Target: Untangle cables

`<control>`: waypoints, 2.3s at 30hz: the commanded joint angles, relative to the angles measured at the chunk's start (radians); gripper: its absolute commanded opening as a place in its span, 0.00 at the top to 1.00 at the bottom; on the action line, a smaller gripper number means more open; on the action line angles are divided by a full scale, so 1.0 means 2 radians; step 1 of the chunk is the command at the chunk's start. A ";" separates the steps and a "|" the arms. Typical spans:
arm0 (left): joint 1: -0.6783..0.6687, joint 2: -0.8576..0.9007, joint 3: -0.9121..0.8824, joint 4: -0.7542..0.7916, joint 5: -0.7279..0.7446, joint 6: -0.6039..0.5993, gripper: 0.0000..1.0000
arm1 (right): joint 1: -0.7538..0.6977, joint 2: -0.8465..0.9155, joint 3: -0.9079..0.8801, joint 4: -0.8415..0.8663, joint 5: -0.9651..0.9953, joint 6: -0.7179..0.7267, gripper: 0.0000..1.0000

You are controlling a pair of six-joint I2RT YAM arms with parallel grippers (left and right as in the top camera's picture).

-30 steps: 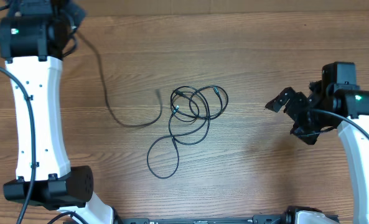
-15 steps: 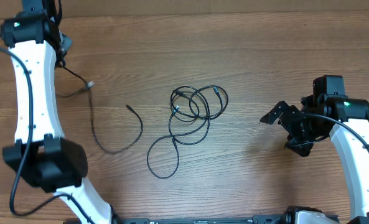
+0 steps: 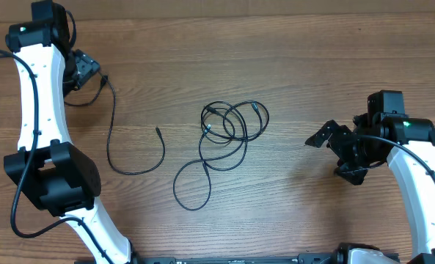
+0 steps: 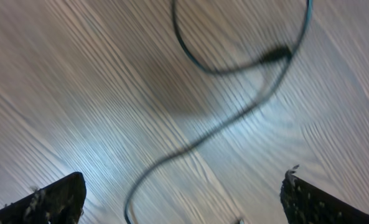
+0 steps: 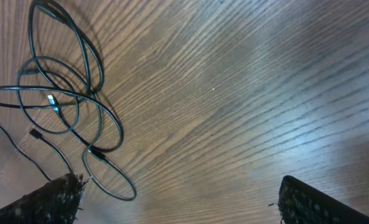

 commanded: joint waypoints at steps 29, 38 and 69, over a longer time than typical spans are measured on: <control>-0.010 0.003 -0.323 0.282 0.053 0.207 0.30 | 0.002 0.000 -0.003 0.021 -0.001 0.000 0.00; -0.010 0.003 -0.362 0.317 0.062 0.216 0.55 | 0.002 0.000 -0.003 0.021 -0.001 0.000 0.00; -0.024 -0.173 0.004 0.290 0.416 0.171 0.96 | 0.002 0.000 -0.003 0.026 -0.001 0.000 0.00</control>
